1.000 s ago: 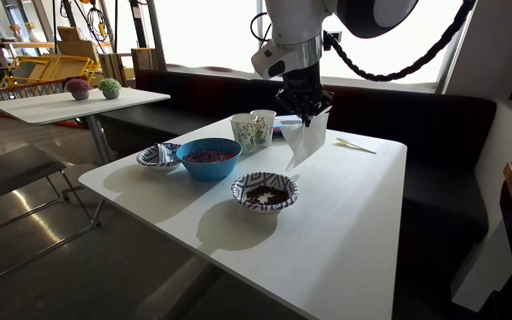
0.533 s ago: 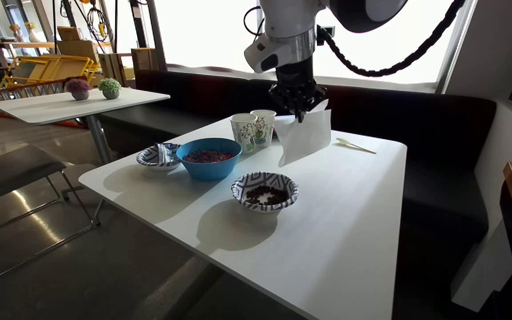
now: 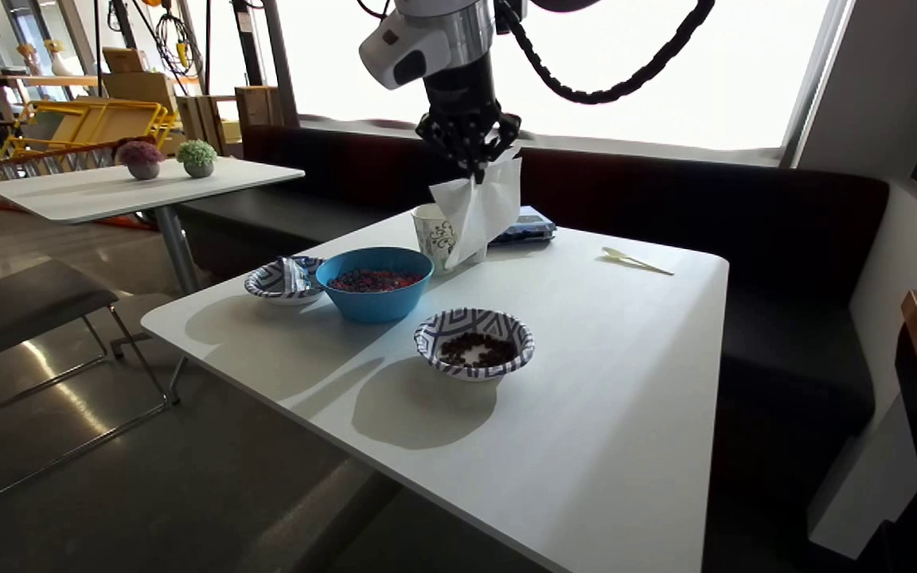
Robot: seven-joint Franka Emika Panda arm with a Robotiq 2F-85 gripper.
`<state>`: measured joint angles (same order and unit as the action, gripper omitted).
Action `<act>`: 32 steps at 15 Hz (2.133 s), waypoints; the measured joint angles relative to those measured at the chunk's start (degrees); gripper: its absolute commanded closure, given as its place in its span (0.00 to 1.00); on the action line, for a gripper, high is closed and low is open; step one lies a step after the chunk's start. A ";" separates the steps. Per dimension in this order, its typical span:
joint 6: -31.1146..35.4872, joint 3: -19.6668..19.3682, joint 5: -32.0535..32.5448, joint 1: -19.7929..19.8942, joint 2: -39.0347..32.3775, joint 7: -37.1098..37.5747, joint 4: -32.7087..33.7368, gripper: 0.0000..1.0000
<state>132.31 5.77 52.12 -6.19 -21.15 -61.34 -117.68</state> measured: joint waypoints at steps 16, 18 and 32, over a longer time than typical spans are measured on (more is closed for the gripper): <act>-9.90 3.46 -0.20 -8.51 -16.26 -9.62 25.45 1.00; -11.36 3.49 -0.31 -9.24 -16.68 -9.60 27.19 1.00; -7.16 3.42 -9.80 -7.72 -18.23 -3.25 33.52 1.00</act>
<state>125.15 9.19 42.33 -13.91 -39.38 -64.60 -84.17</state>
